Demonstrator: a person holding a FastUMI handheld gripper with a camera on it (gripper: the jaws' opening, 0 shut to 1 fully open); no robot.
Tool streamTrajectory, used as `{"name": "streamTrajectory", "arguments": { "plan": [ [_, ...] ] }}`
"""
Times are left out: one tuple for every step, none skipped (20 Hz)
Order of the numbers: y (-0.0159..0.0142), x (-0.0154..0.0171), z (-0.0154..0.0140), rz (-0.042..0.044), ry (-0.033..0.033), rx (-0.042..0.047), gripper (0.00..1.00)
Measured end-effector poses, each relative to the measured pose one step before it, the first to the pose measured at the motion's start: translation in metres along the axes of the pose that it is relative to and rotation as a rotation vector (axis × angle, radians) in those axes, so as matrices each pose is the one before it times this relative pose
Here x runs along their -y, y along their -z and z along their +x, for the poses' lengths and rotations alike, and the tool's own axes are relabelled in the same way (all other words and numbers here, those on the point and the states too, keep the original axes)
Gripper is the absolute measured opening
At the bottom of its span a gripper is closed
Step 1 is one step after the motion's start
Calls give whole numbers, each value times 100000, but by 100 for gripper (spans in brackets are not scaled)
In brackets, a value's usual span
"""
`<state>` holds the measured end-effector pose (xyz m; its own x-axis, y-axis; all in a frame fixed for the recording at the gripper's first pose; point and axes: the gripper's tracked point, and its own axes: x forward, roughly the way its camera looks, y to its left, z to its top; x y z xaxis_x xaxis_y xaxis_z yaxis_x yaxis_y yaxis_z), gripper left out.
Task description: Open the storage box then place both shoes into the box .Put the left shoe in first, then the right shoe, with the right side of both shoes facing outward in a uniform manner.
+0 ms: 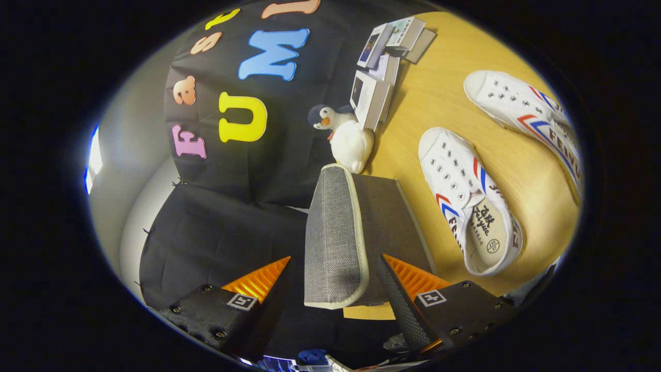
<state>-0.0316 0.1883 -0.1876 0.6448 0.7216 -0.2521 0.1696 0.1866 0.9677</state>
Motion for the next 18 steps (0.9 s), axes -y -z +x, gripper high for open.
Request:
{"name": "streamTrajectory", "arguments": {
  "plan": [
    [260, 145, 104, 2316, -1015, -869, 97],
    [446, 18, 110, 2389, -1152, -1156, 96],
    [104, 133, 23, 2126, -545, -850, 96],
    [106, 44, 265, 1129, -321, -1077, 90],
    [177, 61, 397, 978, -487, -448, 90],
    [-68, 438, 24, 561, 1688, 271, 81],
    [-388, 647, 432, 242, 2507, 899, 60],
    [-80, -193, 18, 2223, -1113, 61, 39],
    [71, -103, -179, 1243, -740, -785, 38],
    [-66, -135, -117, -315, -539, -864, 37],
    [231, 229, -86, -2108, 606, -729, 37],
    [-2738, -483, -1100, 3642, -1680, 6623, 21],
    [577, -450, 845, 709, -1695, -755, 6],
    [281, -175, -339, -2096, 584, -1070, 5],
    [738, -481, -8, -2586, -1187, -2587, 5],
    [104, -637, -148, -3349, -518, -747, 4],
    [11, -674, -10, -3114, -963, -1064, 1],
    [256, -956, -120, -2881, -581, -1398, 1]
  ]
}}
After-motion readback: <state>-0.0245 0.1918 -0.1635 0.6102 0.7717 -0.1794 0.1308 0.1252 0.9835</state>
